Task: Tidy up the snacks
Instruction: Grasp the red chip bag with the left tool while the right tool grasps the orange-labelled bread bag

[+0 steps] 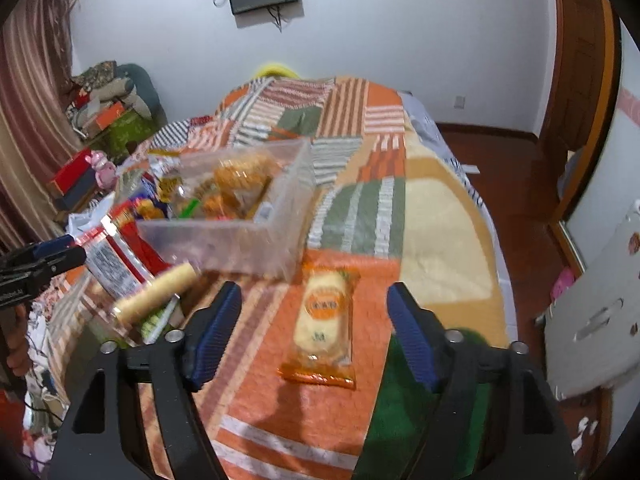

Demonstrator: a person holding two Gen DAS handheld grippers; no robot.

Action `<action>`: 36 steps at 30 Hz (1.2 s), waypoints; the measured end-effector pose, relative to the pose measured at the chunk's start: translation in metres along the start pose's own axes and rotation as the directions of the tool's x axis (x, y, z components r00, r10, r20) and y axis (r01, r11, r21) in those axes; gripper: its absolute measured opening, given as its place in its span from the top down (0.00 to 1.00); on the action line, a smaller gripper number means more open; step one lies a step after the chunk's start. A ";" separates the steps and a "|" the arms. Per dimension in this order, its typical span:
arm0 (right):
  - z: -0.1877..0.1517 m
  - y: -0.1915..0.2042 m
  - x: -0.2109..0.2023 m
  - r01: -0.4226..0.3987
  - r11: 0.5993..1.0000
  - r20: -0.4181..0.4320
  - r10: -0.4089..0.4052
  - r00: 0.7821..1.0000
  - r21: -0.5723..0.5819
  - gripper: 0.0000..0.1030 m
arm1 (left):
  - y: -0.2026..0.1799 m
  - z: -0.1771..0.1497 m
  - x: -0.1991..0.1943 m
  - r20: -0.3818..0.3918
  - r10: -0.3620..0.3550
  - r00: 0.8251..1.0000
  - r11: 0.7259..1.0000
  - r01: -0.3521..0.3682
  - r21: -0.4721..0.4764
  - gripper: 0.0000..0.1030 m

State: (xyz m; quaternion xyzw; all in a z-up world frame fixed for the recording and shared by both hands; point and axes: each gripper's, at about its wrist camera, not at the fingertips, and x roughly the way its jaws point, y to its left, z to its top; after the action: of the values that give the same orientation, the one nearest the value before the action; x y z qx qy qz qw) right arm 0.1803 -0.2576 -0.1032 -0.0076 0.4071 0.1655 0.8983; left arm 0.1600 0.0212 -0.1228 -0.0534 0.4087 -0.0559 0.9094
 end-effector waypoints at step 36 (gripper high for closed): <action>-0.015 -0.001 0.020 -0.025 1.000 -0.018 0.025 1.000 0.002 0.69 | -0.015 -0.001 0.010 0.042 -0.049 0.998 0.999 0.049 -0.012 0.80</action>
State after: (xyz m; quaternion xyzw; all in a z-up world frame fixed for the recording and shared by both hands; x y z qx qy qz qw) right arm 0.1815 -0.2547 -0.1278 -0.0030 0.4152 0.1762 0.8925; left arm 0.1656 0.0050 -0.1287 -0.0705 0.3885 -0.0743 0.9157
